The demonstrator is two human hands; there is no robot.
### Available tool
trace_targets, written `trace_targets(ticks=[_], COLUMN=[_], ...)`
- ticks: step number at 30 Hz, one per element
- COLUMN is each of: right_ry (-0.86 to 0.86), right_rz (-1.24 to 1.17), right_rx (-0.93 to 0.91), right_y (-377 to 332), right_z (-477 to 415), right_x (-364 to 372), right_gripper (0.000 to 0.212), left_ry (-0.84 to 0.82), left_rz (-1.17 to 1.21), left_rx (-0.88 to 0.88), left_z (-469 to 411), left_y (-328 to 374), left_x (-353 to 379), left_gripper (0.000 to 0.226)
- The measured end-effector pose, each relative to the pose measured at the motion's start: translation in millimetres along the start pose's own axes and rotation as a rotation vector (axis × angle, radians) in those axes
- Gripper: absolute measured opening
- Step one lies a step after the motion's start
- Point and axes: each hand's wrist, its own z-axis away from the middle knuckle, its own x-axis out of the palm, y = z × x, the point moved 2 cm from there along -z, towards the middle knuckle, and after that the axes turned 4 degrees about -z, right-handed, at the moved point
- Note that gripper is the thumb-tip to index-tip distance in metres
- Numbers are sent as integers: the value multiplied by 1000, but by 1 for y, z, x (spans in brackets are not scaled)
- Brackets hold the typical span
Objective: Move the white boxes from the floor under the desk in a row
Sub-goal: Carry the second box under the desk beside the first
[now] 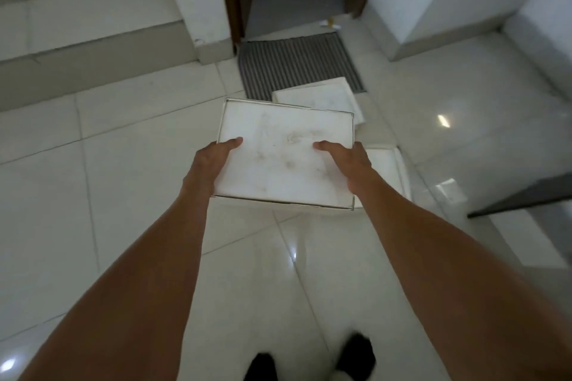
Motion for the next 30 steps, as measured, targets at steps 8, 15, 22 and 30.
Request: trace_targets(ticks=[8,15,22,30], right_ry=[236,416,557,723], right_rz=[-142,-298,-436,-546], right_rx=[115,217,283,333], right_y=[128,273,409,517], right_z=[57,84,107,99], right_x=[-222,-405,-552,-637], right_gripper=[117,112,90,123], left_ry=[-236,-431,-577,-739], left_rz=[-125,-248,-415,-608], left_rx=[78,140,134,209], left_z=[130,221,304,344], left_y=[-23,-77,-127,-167], left_x=[194,392,564,716], left_gripper=[84,82,89,76])
